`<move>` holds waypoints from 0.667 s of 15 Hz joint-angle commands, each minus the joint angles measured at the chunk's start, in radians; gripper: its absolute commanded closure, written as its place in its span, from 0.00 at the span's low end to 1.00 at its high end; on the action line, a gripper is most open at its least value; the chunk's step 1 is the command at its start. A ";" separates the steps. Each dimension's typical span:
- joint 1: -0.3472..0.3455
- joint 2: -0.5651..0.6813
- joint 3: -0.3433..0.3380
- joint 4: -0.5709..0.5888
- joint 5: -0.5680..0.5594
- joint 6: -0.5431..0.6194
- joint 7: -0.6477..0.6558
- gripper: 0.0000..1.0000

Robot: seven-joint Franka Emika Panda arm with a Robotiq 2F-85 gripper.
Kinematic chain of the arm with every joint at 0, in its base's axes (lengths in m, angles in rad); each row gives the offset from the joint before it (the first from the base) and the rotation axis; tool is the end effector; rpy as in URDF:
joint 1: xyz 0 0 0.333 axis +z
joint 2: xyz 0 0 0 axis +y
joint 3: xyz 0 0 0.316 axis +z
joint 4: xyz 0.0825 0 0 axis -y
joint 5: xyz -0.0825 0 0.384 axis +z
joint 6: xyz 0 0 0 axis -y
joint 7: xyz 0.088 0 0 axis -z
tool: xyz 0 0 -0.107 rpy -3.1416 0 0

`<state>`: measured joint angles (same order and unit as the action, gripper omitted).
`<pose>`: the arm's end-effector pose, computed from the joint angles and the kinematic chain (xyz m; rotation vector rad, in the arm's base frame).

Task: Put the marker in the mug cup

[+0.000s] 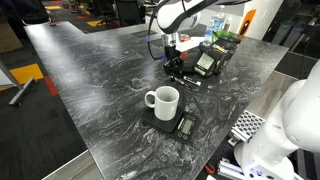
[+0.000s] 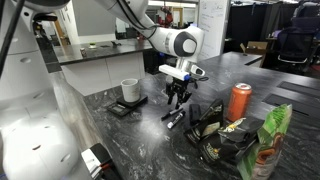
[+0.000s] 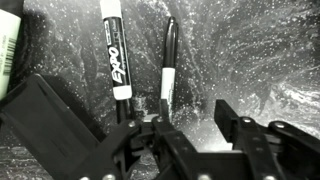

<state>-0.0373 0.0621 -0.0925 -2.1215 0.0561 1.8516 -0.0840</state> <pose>0.5082 -0.0617 0.3603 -3.0195 0.1075 0.4954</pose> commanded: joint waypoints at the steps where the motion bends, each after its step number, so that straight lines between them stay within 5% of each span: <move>1: -0.019 0.026 0.007 0.031 0.032 -0.026 -0.006 0.50; 3: -0.018 0.024 0.007 0.030 0.036 -0.020 0.005 0.50; 7: -0.014 0.003 0.011 0.029 0.037 -0.018 0.021 0.17; 10: -0.011 -0.005 0.013 0.041 0.021 -0.019 0.039 0.12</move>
<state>-0.0374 0.0581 -0.0901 -2.1032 0.0693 1.8505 -0.0601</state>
